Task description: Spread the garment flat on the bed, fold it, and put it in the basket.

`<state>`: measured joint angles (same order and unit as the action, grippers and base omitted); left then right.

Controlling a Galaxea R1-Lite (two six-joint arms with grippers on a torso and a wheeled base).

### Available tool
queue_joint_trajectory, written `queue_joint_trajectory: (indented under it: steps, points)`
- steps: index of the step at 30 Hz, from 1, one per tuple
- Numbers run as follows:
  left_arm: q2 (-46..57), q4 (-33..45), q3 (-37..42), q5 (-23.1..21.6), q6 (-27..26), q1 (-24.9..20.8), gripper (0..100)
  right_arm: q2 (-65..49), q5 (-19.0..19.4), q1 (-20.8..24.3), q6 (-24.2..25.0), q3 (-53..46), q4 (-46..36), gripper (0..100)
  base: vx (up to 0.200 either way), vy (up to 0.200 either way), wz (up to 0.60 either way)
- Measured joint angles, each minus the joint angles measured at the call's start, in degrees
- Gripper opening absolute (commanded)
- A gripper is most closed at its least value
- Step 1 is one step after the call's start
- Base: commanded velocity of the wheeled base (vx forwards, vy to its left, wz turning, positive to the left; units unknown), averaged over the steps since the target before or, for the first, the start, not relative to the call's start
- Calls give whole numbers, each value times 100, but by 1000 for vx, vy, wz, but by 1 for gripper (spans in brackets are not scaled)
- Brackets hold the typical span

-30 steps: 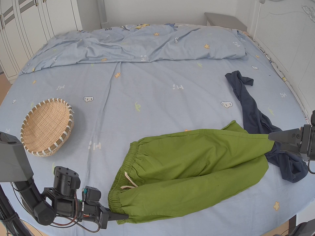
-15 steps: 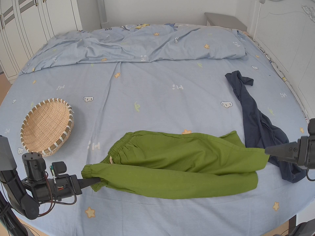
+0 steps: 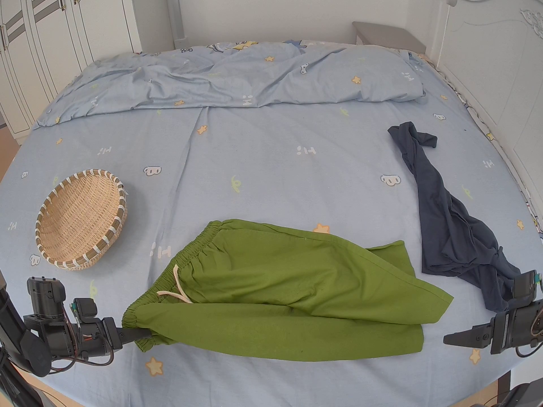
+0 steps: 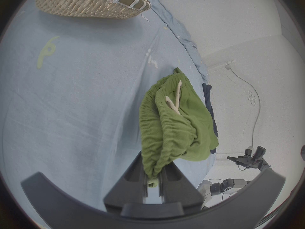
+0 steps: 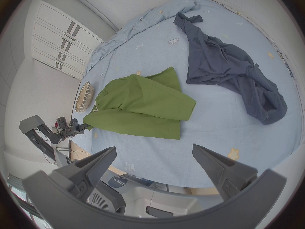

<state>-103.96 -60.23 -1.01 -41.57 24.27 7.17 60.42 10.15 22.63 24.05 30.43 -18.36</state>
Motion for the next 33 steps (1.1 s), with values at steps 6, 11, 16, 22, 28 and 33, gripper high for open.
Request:
queue_joint_trajectory:
  steps: [6, 11, 16, 22, 28, 33]
  points:
    - [319, 167, 0, -228, -165, 54, 0, 168, 126, -319, -284, -783, 903, 100, 0, 0, 0]
    - [479, 185, 0, -272, -196, 43, 0, 614, 289, -557, -389, -1037, 1332, 100, 0, 0, 0]
    - [581, 191, 2, -285, -208, 32, 0, 1163, 591, -870, -547, -1172, 1896, 100, 0, 0, 0]
    - [678, 194, 2, -290, -216, 24, 0, 1852, 796, -1111, -624, -1224, 2766, 100, 0, 0, 0]
    - [722, 194, 0, -293, -216, 22, 0, 2374, 859, -1353, -640, -1226, 3647, 100, 0, 0, 0]
    - [730, 191, 0, -293, -216, 21, 0, 2580, 853, -1514, -649, -1111, 3779, 100, 0, 0, 0]
